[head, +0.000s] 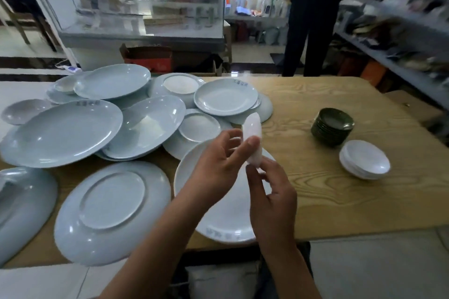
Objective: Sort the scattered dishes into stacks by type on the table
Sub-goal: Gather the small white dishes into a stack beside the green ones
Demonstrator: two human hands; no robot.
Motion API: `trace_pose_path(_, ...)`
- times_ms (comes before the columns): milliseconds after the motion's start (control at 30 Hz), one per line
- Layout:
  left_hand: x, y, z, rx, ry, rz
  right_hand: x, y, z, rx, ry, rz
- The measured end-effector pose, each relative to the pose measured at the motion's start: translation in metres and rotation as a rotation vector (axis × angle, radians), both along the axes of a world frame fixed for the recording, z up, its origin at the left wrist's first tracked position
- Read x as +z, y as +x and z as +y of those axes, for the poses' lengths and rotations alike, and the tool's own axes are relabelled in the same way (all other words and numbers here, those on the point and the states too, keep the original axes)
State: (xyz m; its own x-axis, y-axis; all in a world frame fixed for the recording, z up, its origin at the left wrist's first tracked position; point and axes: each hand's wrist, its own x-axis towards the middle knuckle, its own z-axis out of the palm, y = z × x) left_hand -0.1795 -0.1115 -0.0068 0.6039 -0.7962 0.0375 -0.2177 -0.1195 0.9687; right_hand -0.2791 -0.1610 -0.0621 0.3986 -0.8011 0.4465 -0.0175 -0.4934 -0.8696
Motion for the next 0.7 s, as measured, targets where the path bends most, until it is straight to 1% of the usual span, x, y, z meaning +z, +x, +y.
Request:
trace_pose_path(67, -0.001, -0.008, -0.016, -0.037, 0.088, -0.225, 0.001, -0.016, -0.016, -0.083, 0.027, 0.013)
trace_pose_path(200, -0.004, -0.027, -0.04, -0.044, 0.142, -0.458, -0.001, -0.051, -0.064, -0.274, -0.013, 0.056)
trace_pose_path(267, -0.008, -0.036, -0.05, -0.085, 0.16, -0.573, -0.005, -0.066, -0.092, -0.376, -0.075, 0.079)
trace_pose_path(367, -0.011, -0.044, -0.069, -0.192, 0.155, -0.63, -0.009, -0.086, -0.128, -0.505, -0.165, 0.167)
trace_pose_path(433, -0.011, -0.049, -0.079, -0.255, 0.16, -0.682, -0.013, -0.097, -0.147, -0.554, -0.198, 0.26)
trace_pose_path(500, -0.01, -0.052, -0.087, -0.292, 0.147, -0.69, -0.02, -0.105, -0.161, -0.576, -0.221, 0.359)
trace_pose_path(600, -0.012, -0.056, -0.095, -0.324, 0.107, -0.668, -0.029, -0.114, -0.174, -0.588, -0.221, 0.424)
trace_pose_path(667, -0.014, -0.058, -0.1, -0.33, 0.11, -0.709, -0.033, -0.117, -0.178, -0.583, -0.219, 0.44)
trace_pose_path(700, -0.016, -0.058, -0.103, -0.321, 0.128, -0.762, -0.034, -0.118, -0.179, -0.578, -0.219, 0.454)
